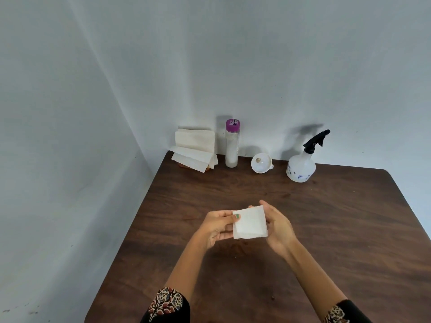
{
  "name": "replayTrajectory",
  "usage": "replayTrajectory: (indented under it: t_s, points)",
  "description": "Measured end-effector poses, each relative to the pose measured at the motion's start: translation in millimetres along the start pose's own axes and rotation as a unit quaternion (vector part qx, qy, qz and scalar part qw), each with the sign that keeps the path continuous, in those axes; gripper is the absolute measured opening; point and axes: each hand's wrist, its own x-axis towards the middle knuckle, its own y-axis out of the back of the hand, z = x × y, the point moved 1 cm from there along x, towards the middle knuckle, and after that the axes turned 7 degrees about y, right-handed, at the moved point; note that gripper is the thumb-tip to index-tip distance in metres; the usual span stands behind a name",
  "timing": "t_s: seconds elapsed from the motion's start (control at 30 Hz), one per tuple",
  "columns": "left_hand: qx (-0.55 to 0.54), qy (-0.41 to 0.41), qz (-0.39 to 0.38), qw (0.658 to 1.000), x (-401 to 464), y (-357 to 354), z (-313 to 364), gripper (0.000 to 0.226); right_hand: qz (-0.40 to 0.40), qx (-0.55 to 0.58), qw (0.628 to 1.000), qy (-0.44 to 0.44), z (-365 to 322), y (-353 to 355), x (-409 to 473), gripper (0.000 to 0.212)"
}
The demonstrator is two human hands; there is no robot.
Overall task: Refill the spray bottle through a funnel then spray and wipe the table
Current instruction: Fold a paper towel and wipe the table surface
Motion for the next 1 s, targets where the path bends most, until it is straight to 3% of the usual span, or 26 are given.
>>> replayTrajectory:
  t_s: [0.03, 0.1, 0.2, 0.3, 0.4, 0.47, 0.53, 0.6, 0.73, 0.9, 1.0]
  points:
    - [0.004, 0.0, 0.003, 1.0, 2, 0, -2, 0.03, -0.001, 0.076, 0.995, -0.065, 2, 2, -1, 0.024]
    - [0.013, 0.006, 0.001, 1.0, 7, -1, -9, 0.029, -0.018, 0.123, 0.984, -0.128, 6, 4, -7, 0.034]
    - [0.047, 0.019, -0.008, 0.999, 10, -6, -22, 0.022, -0.019, 0.076, 0.984, -0.16, 20, 6, -16, 0.03]
    - [0.085, 0.0, 0.022, 0.996, 14, -8, -32, 0.008, 0.033, 0.026, 0.985, -0.169, 33, 14, -12, 0.024]
    - [0.135, -0.102, 0.17, 0.971, 29, 14, -39, 0.016, 0.127, -0.031, 0.987, -0.091, 33, 28, 7, 0.023]
    - [0.206, -0.147, 0.309, 0.917, 36, 41, -43, 0.027, 0.202, -0.147, 0.968, 0.0, 21, 42, 23, 0.024]
    - [0.27, -0.151, 0.396, 0.864, 42, 73, -52, 0.04, 0.263, -0.335, 0.902, 0.076, -1, 56, 40, 0.021]
    - [0.339, -0.135, 0.43, 0.826, 48, 107, -65, 0.049, 0.267, -0.477, 0.828, 0.123, -21, 64, 57, 0.022]
    - [0.457, -0.115, 0.441, 0.764, 51, 158, -96, 0.055, 0.231, -0.6, 0.757, 0.112, -25, 80, 98, 0.046]
    - [0.479, -0.154, 0.456, 0.734, 50, 164, -105, 0.059, 0.153, -0.789, 0.587, 0.098, 22, 49, 137, 0.052]
    - [0.449, -0.182, 0.456, 0.746, 51, 165, -107, 0.064, 0.066, -0.835, 0.537, 0.1, 56, -10, 142, 0.062]
